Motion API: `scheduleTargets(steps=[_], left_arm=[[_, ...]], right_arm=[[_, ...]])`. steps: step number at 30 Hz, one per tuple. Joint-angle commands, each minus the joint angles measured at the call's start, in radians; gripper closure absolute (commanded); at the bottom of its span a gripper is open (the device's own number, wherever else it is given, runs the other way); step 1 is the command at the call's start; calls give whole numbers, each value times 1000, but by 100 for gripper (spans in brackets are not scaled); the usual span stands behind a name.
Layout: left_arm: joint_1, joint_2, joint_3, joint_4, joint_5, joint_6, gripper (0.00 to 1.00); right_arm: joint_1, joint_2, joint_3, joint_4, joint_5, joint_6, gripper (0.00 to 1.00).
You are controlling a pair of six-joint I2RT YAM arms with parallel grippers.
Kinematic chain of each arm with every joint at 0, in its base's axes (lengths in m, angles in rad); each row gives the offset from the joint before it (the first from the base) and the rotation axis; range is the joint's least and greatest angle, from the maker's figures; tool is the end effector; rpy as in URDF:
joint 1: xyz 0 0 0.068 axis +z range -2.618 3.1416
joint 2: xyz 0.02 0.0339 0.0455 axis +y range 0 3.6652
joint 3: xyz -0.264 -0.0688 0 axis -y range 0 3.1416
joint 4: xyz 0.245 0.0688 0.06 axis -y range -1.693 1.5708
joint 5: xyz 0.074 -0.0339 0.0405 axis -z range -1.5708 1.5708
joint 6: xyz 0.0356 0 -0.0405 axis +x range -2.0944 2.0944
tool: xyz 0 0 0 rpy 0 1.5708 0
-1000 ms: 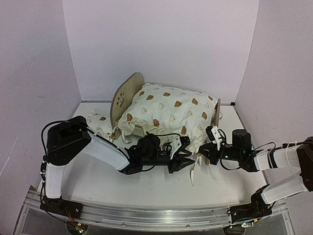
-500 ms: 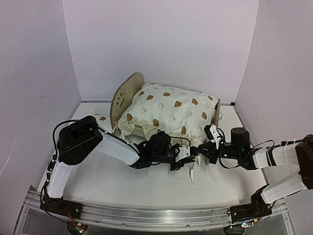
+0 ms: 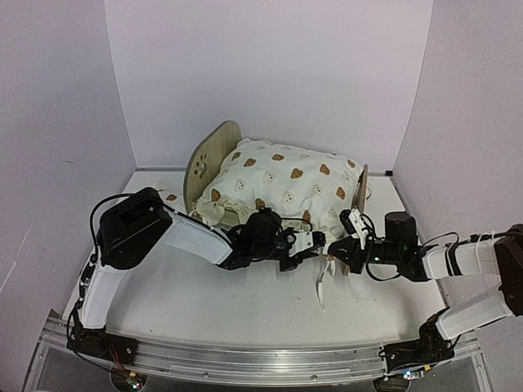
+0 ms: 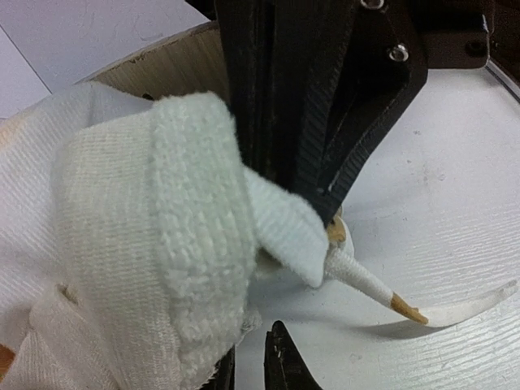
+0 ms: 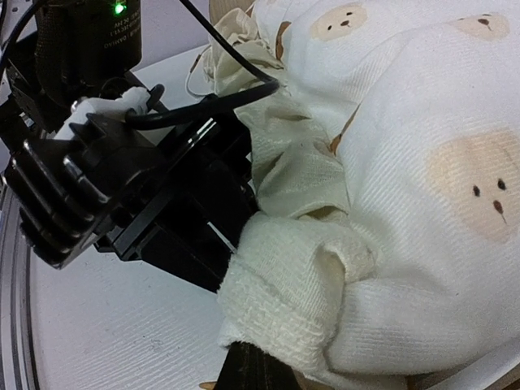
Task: Set up the pet bed
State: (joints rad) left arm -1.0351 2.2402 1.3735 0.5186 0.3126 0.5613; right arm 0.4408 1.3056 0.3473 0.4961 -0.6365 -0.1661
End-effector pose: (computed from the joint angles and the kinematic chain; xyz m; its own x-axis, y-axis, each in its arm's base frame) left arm 0.2405 -0.4266 0.1358 0.3667 0.3745 -0.8516 0.9103 0.0446 0.4116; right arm 0.2013 0.1184 0.1565 -0.2615 -0.2704 -0.9266 -0.8796 0.4620 0.1134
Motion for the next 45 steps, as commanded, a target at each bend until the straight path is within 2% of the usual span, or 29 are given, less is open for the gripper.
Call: scheduleTargets(steps=[1,8,15,23,28,36,42,45], left_arm=[[4,-17,71,36,1,5,84],[4,-35,69,44,0,33,79],[3,-55,69,56,17,47,82],[-6,-147,-54,200,-37,39,83],[-13,-117,-37,204,3,70,79],[-14,-81,-22,157,88,137,81],[-14,-90,-36,103,131,217,70],[-14,-77,-19,82,136,247,68]], right_arm=[[7,-4,51,12,-52,-24,100],[8,7,65,10,-60,-26,100],[8,12,64,2,-59,-30,100],[6,5,59,1,-64,-30,100],[6,7,62,0,-70,-33,100],[6,1,73,-8,-76,-31,100],[6,-1,74,-17,-79,-39,100],[6,6,76,-22,-88,-44,100]])
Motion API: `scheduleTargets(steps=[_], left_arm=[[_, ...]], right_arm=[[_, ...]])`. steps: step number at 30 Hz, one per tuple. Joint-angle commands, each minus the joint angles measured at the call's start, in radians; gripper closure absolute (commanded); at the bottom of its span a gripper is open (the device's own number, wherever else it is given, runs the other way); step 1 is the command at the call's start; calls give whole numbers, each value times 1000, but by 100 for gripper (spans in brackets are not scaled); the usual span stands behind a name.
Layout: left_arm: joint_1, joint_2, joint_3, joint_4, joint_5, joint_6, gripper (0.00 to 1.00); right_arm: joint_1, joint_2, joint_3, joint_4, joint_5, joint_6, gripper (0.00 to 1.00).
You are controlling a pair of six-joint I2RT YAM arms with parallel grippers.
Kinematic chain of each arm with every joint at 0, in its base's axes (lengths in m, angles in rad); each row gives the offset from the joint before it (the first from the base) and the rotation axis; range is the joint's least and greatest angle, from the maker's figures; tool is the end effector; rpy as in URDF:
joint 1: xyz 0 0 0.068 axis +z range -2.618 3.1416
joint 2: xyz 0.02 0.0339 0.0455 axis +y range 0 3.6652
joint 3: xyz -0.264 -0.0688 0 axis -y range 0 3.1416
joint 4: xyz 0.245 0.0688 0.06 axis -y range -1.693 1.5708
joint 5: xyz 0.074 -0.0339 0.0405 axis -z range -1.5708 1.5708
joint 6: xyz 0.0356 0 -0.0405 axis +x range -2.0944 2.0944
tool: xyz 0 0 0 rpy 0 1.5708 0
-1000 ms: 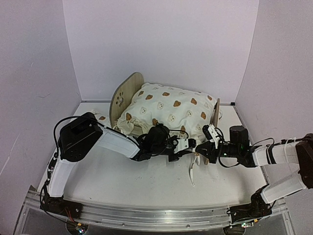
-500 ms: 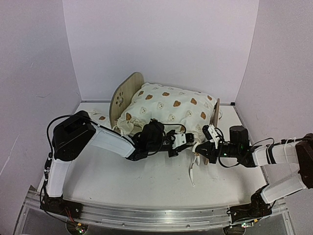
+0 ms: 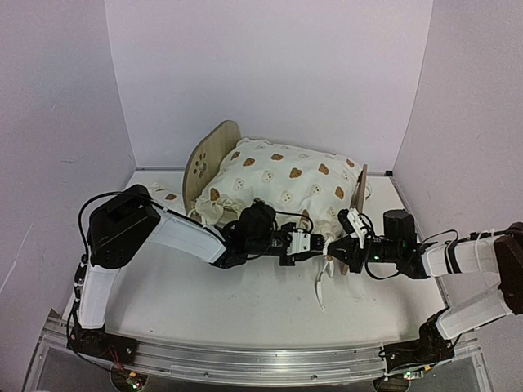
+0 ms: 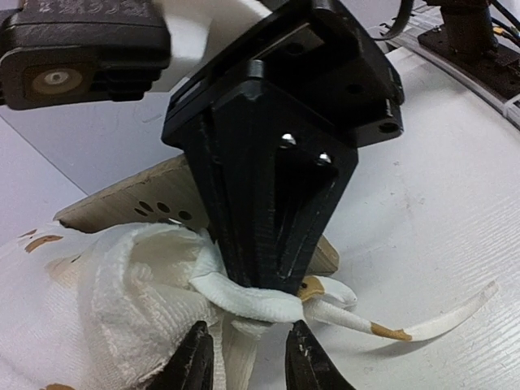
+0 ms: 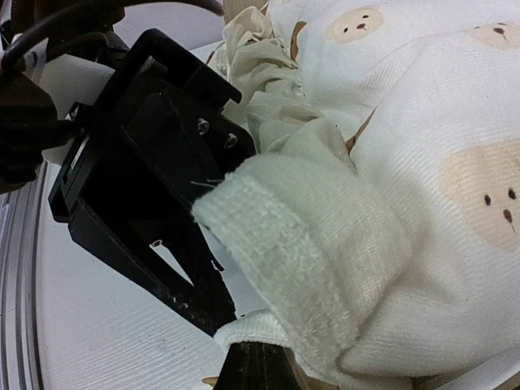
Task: Set up the pet bed
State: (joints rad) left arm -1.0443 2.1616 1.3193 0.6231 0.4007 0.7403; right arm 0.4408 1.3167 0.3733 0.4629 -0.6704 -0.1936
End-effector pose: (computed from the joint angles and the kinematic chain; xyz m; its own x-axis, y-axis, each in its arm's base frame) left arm 0.2288 -0.4212 0.1667 0.5853 0.2289 -0.7778 0.8027 -0.0282 0.5958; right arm 0.2044 0.1209 0.1588 -0.2500 -0.2847 -0.9254 -0.8975 0.4268 0.1112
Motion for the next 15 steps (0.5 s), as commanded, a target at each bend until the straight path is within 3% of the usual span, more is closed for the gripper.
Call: scheduleTargets(steps=[1,11,15], left_arm=[[-5,6,42,-38,49,80,68],[-11,36,107,-63,24,110,71],[-18,49,130,-63,17,117,77]], right_arm=[[7,-3,51,11,-55,-17,100],[6,4,60,-8,-75,-26,100],[6,6,62,-9,-81,-27,100]])
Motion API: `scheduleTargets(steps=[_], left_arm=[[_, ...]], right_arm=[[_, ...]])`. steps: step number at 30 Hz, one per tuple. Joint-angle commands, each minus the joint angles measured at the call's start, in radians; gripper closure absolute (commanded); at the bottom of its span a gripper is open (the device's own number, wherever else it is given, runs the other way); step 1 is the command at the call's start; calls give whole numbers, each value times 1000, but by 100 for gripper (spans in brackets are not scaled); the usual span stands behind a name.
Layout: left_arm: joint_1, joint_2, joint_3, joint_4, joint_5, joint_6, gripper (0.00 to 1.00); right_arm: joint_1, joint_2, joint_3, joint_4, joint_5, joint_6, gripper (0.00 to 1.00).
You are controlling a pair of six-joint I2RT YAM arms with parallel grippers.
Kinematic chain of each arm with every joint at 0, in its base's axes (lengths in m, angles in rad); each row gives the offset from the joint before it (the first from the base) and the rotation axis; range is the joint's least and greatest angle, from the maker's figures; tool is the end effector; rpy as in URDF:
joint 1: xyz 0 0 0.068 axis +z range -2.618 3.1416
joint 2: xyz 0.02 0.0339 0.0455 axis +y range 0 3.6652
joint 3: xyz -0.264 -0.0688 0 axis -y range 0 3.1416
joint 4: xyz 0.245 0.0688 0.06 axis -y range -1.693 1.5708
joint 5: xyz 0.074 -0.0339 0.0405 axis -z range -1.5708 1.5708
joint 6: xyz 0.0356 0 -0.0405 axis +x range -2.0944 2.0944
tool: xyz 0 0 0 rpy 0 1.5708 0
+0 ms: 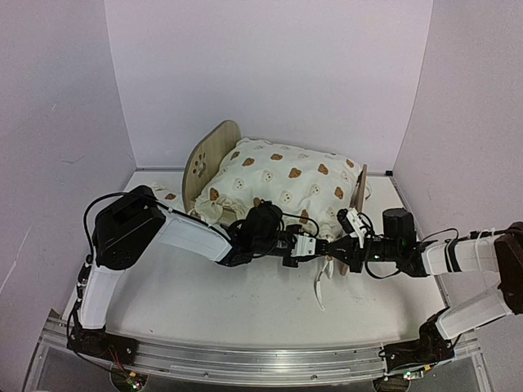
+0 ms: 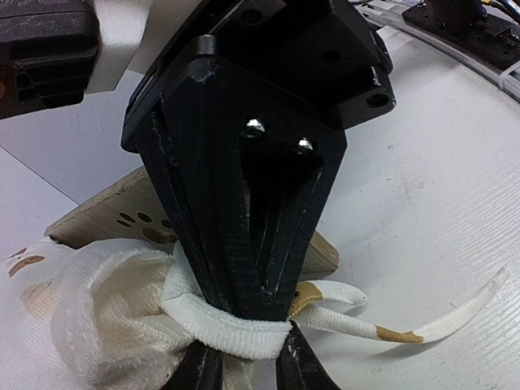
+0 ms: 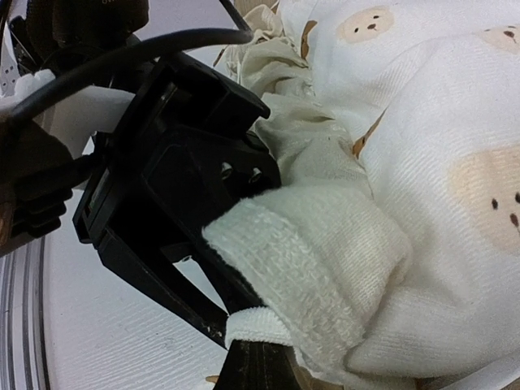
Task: Set up the pet bed
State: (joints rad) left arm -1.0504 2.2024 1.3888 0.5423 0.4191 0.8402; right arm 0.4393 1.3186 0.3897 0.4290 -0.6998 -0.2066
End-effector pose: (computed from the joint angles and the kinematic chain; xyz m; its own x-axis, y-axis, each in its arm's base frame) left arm 0.2313 -0.4327 0.1612 0.6465 0.2401 -0.7241 0.7582 -0.0971 0.6448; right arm 0.2054 0.1219 0.1603 -0.2529 -0.2922 -0.9223 -0.9081 0.4005 0.1221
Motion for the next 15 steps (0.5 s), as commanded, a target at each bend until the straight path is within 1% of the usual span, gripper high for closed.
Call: scheduleTargets(steps=[1,4,7,10,12,13,15], left_arm=[[-14,9,59,18,-3,18,78],[-17,-3,44,18,4,22,79],[-18,-16,31,17,10,15,84],[-18,-25,25,18,17,-19,92],[-19,-27,27,19,16,-64,99],[-20,-27,30,24,6,-87,100],[-20,-21,36,33,-40,-151,100]], right_arm=[[8,4,46,23,-53,-15,100],[7,4,47,16,-55,-20,100],[7,5,47,14,-53,-16,100],[8,9,48,11,-40,2,100],[8,8,48,11,8,45,100],[7,4,48,9,33,69,98],[7,-18,54,-12,104,128,91]])
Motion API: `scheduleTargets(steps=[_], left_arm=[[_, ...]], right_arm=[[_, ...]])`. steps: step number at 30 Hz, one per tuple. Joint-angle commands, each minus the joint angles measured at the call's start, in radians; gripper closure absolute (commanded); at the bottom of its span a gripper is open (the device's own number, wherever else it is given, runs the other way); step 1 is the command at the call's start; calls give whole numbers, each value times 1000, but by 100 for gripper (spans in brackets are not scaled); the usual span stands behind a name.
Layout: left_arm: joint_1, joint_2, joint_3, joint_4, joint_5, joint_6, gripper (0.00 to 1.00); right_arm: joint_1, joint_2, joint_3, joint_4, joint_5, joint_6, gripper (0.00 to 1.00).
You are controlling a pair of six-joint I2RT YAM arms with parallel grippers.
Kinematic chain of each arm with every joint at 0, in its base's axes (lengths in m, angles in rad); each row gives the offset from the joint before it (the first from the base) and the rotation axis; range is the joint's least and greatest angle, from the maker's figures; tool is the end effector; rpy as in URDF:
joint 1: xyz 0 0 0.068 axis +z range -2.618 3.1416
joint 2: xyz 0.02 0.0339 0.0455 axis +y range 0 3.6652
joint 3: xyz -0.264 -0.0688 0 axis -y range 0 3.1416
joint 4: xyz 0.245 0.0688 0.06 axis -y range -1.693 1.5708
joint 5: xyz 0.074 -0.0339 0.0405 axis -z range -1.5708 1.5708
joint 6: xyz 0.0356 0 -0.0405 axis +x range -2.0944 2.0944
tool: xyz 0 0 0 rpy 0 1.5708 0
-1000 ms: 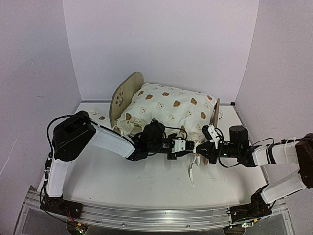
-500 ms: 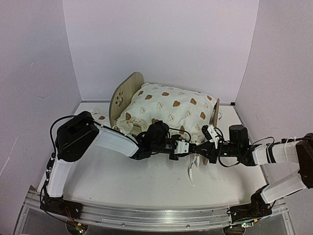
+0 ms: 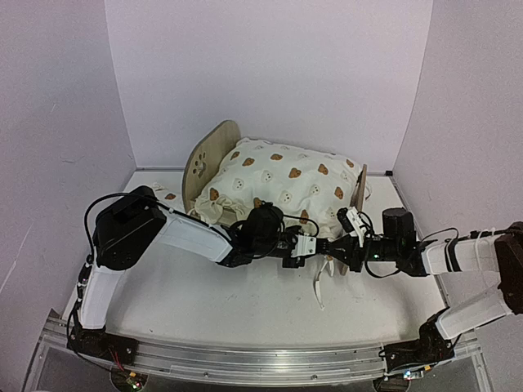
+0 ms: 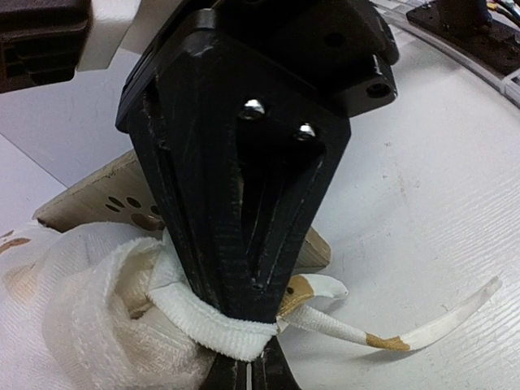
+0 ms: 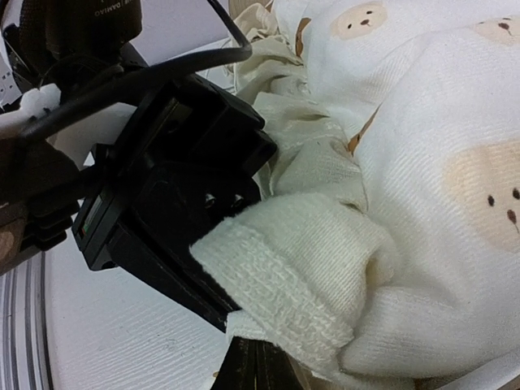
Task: Set up the pet bed
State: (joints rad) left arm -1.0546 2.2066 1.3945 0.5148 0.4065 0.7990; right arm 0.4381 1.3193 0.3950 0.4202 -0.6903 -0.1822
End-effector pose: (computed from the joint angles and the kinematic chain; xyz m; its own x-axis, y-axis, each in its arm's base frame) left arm 0.2300 -0.4339 0.1581 0.6054 0.2670 -0.7498 0.7909 -0.0957 0.6044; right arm 0.2065 0.1218 0.1608 -0.2794 -0.2852 -0.9168 -0.8975 0.4169 0.1438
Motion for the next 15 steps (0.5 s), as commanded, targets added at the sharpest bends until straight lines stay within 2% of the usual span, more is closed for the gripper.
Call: scheduleTargets(steps=[1,4,6,7,9,11,13,14,15], left_arm=[[-16,-24,31,62,-50,-137,100],[-18,-30,21,65,-106,-234,100],[-24,-37,4,66,-139,-294,100],[-28,-40,-2,65,-157,-318,100],[-38,-43,-14,66,-179,-378,100],[-48,-45,-21,66,-194,-424,100],[-59,-45,-22,66,-239,-462,100],[-64,-47,-22,67,-252,-479,100],[-68,-49,-26,66,-278,-497,100]], right_arm=[[8,-35,51,-27,138,143,89],[9,-99,105,-191,255,272,72],[8,-123,149,-340,256,343,68],[8,-128,176,-402,278,388,63],[9,-148,213,-534,300,465,45],[10,-194,216,-594,298,524,39],[10,-225,238,-672,317,579,23],[10,-231,255,-715,319,595,10],[10,-234,276,-754,319,607,3]])
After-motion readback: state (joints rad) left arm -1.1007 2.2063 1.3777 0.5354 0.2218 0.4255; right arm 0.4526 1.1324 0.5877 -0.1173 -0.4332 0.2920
